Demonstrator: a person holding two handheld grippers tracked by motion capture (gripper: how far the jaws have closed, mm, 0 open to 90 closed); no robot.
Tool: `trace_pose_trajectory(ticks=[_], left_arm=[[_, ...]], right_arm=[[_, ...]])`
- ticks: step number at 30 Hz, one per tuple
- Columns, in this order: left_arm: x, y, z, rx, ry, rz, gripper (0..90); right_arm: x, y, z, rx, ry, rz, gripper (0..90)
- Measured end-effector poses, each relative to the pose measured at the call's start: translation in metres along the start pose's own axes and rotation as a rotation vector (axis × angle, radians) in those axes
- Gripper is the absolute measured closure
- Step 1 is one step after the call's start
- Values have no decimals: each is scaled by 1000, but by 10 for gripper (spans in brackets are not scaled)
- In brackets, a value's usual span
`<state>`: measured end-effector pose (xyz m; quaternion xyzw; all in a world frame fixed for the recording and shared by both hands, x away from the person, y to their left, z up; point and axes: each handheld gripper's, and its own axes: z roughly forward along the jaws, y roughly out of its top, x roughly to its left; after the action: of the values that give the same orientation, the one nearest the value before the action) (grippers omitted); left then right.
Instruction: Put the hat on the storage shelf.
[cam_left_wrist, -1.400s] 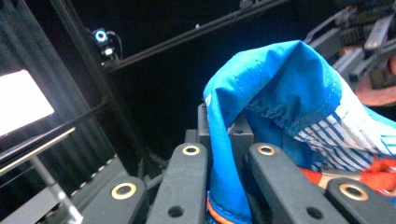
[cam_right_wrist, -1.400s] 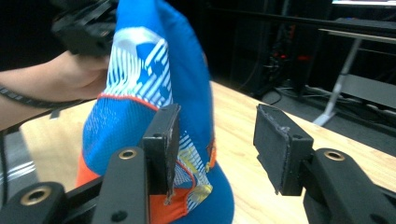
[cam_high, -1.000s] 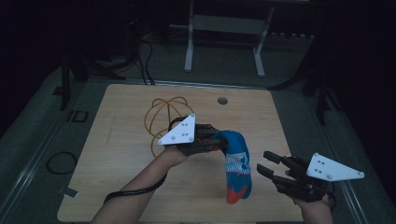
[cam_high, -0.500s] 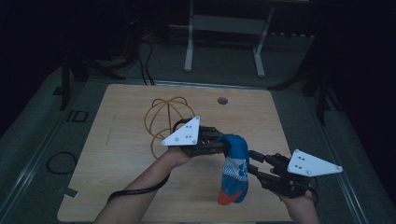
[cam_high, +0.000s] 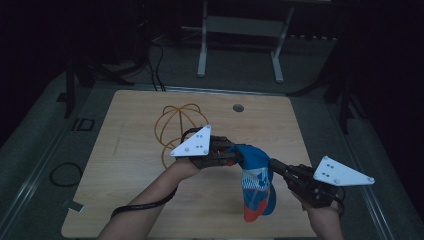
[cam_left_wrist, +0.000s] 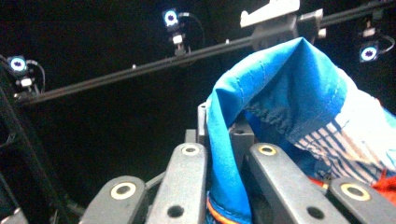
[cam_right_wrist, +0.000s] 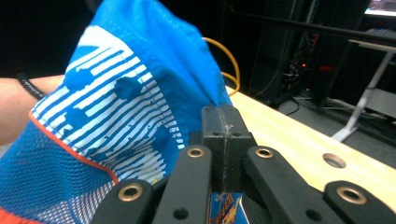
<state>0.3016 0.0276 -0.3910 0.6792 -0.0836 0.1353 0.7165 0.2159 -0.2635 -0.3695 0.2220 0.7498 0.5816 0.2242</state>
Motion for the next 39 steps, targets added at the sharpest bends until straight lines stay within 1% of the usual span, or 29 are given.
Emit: trace_pose_trajectory(ticks=[1,2,3,5,7,8,9,10,11,15,17,18,20,21,22,25,26,30,31,32,34,35,37,38,39], left_arm=[[-1,0,0,15,10,-5,882],[-1,0,0,15,10,-5,882],[-1,2,-1,58,30,-11,877],[-1,6,-1,116,67,-21,864],[-2,8,-1,147,88,-28,858],[-3,10,0,170,106,-24,851],[-3,11,-1,189,114,-20,852],[-3,12,-2,196,112,-26,851],[-3,13,-3,205,112,-17,851],[-5,18,-8,218,104,-1,855],[-5,20,-11,213,99,-5,854],[-5,21,-13,213,106,0,851],[-6,24,-17,212,120,2,779],[-6,25,-19,203,118,-7,745],[-6,27,-22,207,122,-8,737],[-8,31,-29,216,132,-4,673],[-8,33,-32,225,140,-7,665],[-8,37,-45,229,175,-17,619],[-9,38,-49,230,190,-25,608],[-9,39,-52,229,195,-36,607],[-11,42,-59,239,218,-35,561],[-12,43,-63,251,221,-40,558],[-15,43,-69,265,254,-33,490],[-15,43,-69,265,254,-33,481],[-17,43,-77,274,278,-42,456]], right_arm=[[0,1,-1,-3,-2,-3,900],[0,1,-1,-3,-2,-3,900],[-2,4,-3,-8,-10,-6,900],[-3,7,-5,-11,-21,-10,900],[-4,9,-6,-11,-30,-16,900],[-5,10,-6,-14,-34,-16,900],[-5,12,-7,-14,-42,-20,900],[-6,13,-7,-13,-47,-22,900],[-7,14,-8,-16,-45,-16,900],[-9,17,-8,-13,-47,-19,900],[-8,17,-7,-10,-45,-20,900],[-8,18,-6,-13,-42,-21,900],[-8,19,-6,-11,-40,-23,900],[-8,19,-6,-13,-38,-22,900],[-8,20,-6,-18,-37,-19,900],[-8,23,-6,-21,-39,-21,900],[-8,24,-5,-23,-41,-23,900],[-10,27,-5,-25,-50,-24,900],[-11,28,-5,-25,-56,-28,900],[-12,29,-5,-29,-56,-25,900],[-13,31,-5,-33,-64,-24,900],[-13,32,-4,-36,-64,-26,900],[-14,35,-3,-39,-69,-25,900],[-15,37,-2,-40,-76,-27,900],[-16,38,0,-41,-77,-29,900]])
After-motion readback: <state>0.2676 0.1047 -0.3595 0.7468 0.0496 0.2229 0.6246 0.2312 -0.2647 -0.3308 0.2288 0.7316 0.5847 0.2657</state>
